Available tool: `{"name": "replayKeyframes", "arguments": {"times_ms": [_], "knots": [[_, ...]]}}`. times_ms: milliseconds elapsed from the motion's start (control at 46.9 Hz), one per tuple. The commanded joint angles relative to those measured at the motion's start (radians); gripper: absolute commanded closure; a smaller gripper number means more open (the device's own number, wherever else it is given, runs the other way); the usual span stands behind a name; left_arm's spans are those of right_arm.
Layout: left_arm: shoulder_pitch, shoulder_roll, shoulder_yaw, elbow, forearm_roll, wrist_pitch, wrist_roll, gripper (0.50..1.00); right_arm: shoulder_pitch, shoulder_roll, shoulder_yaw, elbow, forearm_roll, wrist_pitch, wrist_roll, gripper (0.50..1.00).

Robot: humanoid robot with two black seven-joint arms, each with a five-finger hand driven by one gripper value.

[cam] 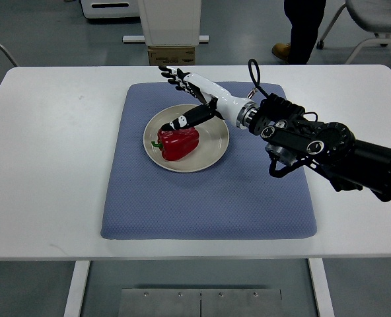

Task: Place red pepper on plate with right hand

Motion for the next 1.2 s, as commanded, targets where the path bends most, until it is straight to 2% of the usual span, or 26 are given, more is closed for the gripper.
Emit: {"name": "replayKeyframes", "arguments": {"times_ms": [0, 213, 491, 726, 939, 1174], "knots": [[0.000, 0.000, 0.000, 0.000, 0.000, 0.000, 0.000, 0.500, -0.039, 0.000, 0.038, -0.001, 0.000, -0.001, 0.002, 0.500], [0.000, 0.000, 0.000, 0.000, 0.000, 0.000, 0.000, 0.500, -0.137, 0.000, 0.167, -0.003, 0.001, -0.017, 0.002, 0.500], [-0.001, 0.000, 0.000, 0.000, 0.000, 0.000, 0.000, 0.500, -0.245, 0.000, 0.530, -0.003, 0.138, 0.065, -0.049, 0.500], [0.000, 0.000, 0.000, 0.000, 0.000, 0.000, 0.000, 0.500, -0.273, 0.000, 0.603, -0.013, 0.357, 0.086, -0.081, 0.500], [0.000, 0.000, 0.000, 0.000, 0.000, 0.000, 0.000, 0.500, -0.283, 0.000, 0.635, -0.101, 0.437, 0.092, -0.081, 0.500], [0.000, 0.000, 0.000, 0.000, 0.000, 0.000, 0.000, 0.500, -0.299, -0.075, 0.647, -0.246, 0.437, 0.132, -0.081, 0.500]]}}
